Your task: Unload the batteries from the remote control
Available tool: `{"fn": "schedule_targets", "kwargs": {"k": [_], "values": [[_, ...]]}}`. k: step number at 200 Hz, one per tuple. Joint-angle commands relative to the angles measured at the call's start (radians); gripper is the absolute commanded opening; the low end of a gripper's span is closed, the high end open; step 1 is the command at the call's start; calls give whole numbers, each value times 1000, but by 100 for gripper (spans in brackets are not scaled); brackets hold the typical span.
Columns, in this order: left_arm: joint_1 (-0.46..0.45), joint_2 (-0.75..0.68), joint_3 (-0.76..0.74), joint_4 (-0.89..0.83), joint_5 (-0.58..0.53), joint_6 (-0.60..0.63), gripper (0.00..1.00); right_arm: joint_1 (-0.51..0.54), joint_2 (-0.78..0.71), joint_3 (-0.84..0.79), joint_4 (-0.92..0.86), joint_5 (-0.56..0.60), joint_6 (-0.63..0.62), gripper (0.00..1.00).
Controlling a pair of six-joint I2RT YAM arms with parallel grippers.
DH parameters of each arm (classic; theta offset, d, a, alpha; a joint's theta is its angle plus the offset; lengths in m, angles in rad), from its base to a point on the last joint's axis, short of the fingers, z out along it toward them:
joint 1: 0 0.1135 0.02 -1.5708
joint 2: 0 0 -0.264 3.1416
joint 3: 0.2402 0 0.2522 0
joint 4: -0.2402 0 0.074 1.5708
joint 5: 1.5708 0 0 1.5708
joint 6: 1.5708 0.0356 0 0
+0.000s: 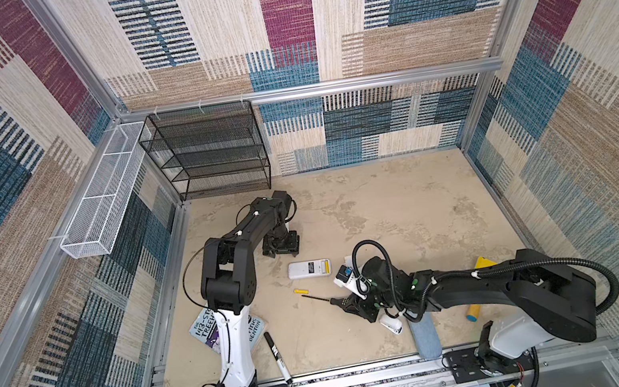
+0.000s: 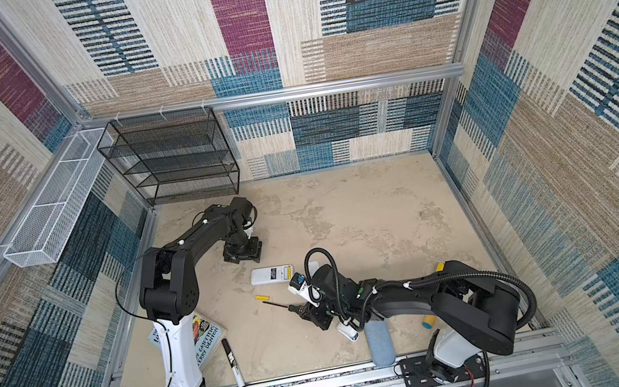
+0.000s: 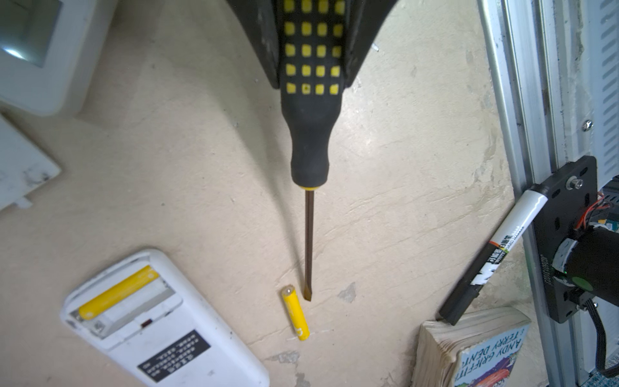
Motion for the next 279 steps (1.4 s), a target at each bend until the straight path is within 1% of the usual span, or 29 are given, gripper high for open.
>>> {"fn": "schedule_targets", "kwargs": {"k": [1, 50, 73, 120, 184, 206, 257, 279], "values": [[1, 6, -2, -10, 6, 16, 71, 1, -7, -4, 12, -17, -5, 0], [0, 2, -3, -11, 7, 18, 71, 0, 2, -6, 11, -7, 0, 0], [0, 1, -4, -12, 6, 18, 71, 1, -3, -9, 5, 17, 5, 0], [1, 1, -5, -11, 9, 20, 71, -1, -15, -24, -3, 18, 9, 0], [0, 2, -3, -10, 13, 20, 71, 0, -74, -55, 4, -56, -21, 0], [0, 1, -3, -11, 13, 23, 71, 0, -95, -58, -28, -29, -6, 0], [0, -1, -6, -10, 13, 26, 71, -1, -153, -69, -95, 63, 109, 0], [0, -1, -8, -11, 14, 30, 71, -8, -183, -71, -129, 132, 169, 0]]}}
